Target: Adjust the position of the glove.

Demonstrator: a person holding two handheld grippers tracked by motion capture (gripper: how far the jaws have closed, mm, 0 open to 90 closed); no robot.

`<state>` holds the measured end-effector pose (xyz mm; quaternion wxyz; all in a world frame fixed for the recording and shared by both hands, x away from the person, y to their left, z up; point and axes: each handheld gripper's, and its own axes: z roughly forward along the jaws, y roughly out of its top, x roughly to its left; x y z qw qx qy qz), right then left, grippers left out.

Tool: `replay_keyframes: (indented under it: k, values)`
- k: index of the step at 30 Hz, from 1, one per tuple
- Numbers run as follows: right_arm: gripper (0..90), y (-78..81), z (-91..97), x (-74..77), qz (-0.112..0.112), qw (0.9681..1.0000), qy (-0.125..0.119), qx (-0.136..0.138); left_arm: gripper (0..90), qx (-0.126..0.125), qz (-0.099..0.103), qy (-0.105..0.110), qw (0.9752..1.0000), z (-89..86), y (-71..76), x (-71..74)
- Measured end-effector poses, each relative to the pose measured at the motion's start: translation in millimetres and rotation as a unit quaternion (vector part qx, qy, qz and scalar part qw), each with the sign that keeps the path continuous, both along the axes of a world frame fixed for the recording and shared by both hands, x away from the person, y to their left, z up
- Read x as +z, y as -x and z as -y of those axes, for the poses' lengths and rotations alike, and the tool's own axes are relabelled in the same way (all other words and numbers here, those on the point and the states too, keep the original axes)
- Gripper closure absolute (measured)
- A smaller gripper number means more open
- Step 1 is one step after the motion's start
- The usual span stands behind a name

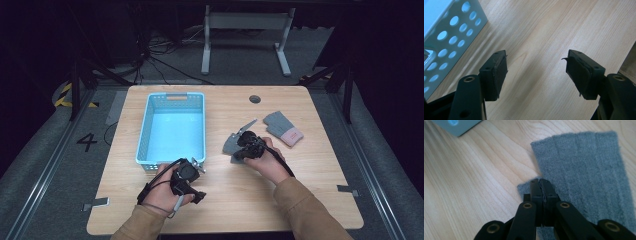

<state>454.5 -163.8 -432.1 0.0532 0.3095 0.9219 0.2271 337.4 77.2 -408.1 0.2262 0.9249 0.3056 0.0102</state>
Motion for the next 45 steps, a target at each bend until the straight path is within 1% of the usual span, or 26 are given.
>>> replay_keyframes:
  k: [3,6,11,13,20,21,24,25,28,33,37,40,42,45]
  values:
    - [90.0,0.8,1.8,-0.9,-0.007,1.0,-0.004,-0.001,33.9,0.0,-0.001,-0.001,1.0,-0.2,-0.3,0.0]
    - [90.0,2.7,2.3,-0.7,-0.009,1.0,-0.002,0.001,33.8,0.0,0.0,0.0,1.0,0.0,-0.6,-0.1]
    - [90.0,10.0,4.4,-0.1,-0.016,0.9999,0.004,0.006,33.6,-0.005,0.0,-0.001,1.0,2.4,-1.8,-0.7]
    - [90.0,13.1,6.0,-0.2,-0.02,0.9998,0.001,0.006,33.6,-0.006,-0.002,-0.002,1.0,4.4,-1.8,-0.9]
    - [90.0,19.2,8.9,-0.4,-0.024,0.9997,0.001,0.006,33.5,-0.013,-0.001,-0.004,0.9999,7.2,-3.4,-0.7]
    - [90.0,21.6,9.5,-0.5,-0.025,0.9997,0.001,0.006,33.5,-0.017,0.0,-0.006,0.9998,7.8,-4.2,-0.5]
    - [90.0,26.0,9.6,-0.4,-0.027,0.9996,0.003,0.008,33.5,-0.017,-0.001,-0.003,0.9998,9.3,-4.6,-0.7]
    - [89.9,27.4,9.8,-0.4,-0.026,0.9996,0.004,0.009,33.5,-0.021,-0.001,-0.006,0.9998,9.3,-5.3,-0.2]
    - [89.9,30.3,10.0,-0.4,-0.026,0.9996,0.004,0.007,33.5,-0.021,-0.001,-0.005,0.9998,10.6,-5.9,0.1]
    - [89.9,37.7,9.4,-1.1,-0.026,0.9997,0.001,0.006,33.6,-0.029,0.001,-0.005,0.9996,15.0,-7.4,1.4]
    - [89.9,40.0,8.6,-0.9,-0.02,0.9998,0.001,0.004,33.7,-0.036,0.002,-0.006,0.9993,18.6,-8.6,2.0]
    - [89.9,40.5,8.8,0.0,-0.016,0.9999,-0.005,0.002,33.8,-0.036,0.002,-0.004,0.9993,19.4,-9.0,2.8]
    - [90.0,42.7,10.9,4.3,-0.004,0.9998,-0.017,-0.002,33.7,-0.038,0.002,-0.002,0.9993,19.7,-9.7,3.9]
    - [89.9,44.5,14.4,10.5,0.004,0.9995,-0.03,-0.005,33.7,-0.037,0.003,-0.001,0.9993,19.1,-10.6,4.4]
